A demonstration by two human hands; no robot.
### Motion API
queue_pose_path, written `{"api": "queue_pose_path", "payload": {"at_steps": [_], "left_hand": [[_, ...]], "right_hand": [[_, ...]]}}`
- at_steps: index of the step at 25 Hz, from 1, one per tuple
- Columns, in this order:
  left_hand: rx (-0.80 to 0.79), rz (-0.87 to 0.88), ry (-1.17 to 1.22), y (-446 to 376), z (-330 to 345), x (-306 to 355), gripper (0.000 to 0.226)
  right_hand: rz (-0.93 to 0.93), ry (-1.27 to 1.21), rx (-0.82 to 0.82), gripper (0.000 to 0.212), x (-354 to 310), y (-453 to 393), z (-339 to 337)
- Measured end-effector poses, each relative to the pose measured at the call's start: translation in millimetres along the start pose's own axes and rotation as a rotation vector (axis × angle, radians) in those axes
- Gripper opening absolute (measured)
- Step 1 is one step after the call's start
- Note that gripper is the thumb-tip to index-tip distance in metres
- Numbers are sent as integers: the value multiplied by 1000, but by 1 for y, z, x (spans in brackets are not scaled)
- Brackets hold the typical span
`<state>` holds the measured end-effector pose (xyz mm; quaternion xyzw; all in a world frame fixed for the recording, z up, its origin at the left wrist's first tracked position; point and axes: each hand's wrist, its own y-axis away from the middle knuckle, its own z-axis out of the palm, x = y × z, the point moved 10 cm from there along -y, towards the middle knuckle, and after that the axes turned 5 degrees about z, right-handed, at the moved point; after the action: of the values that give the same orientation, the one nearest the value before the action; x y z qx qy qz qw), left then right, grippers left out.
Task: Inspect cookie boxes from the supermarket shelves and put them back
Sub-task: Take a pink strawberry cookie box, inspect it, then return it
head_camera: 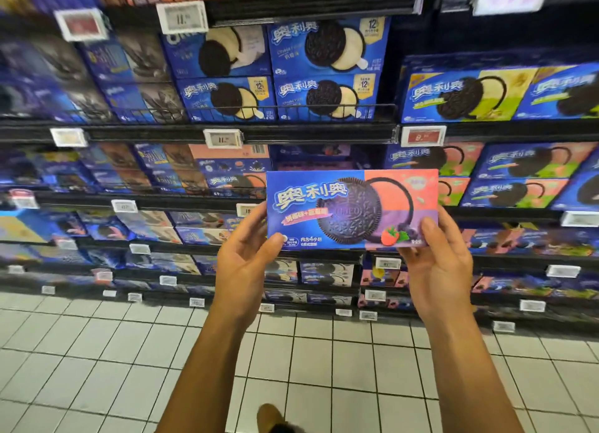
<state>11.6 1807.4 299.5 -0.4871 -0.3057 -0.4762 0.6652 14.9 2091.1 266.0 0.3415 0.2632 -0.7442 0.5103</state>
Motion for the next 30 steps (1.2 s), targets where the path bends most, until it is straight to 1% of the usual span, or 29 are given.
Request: {"api": "queue_pose_path", "payload": {"at_steps": [3,4,5,7,9,10,16,19,22,25,27,28,29,30], "left_hand": [[-8,1,-46,4,8,1,44],[-13,-5,-49,5,10,1,43],[-22,-12,-47,5,13,1,43],[-34,-18,-37,5,17,3,44],[-44,-9,-44,5,21,7,50],[-45,-6,-55,6,22,9,52],[-92,42,-72,8,25,25,55],[-84,28,-78,8,25,25,62],[-78,12,-83,7,26,21,63],[-84,1,-81,6,30,20,66],[-91,4,-86,5,34,21,61],[-95,6,-89,5,36,21,56],[-102,14,-97,5,39,23,53],[-115,27,-108,6,44,25,54]], "right_hand": [[-35,-5,14,52,-11,5,-4],[-48,0,10,53,-15,6,-4],[-61,-2,10,50,-20,7,-6],[-78,-28,19,38,-28,8,-8],[-91,-41,23,25,-33,8,-7],[-96,-38,18,23,-35,8,-5],[-80,-57,-30,25,-38,10,3],[-81,-80,-31,23,-40,9,3],[-96,-81,-35,20,-44,8,3],[-95,-94,-37,28,-45,5,-3],[-86,-82,-35,43,-44,2,-8],[-75,-83,-24,46,-41,0,-10],[-62,-85,1,43,-36,-3,-14],[-44,-80,33,36,-29,-4,-18]]}}
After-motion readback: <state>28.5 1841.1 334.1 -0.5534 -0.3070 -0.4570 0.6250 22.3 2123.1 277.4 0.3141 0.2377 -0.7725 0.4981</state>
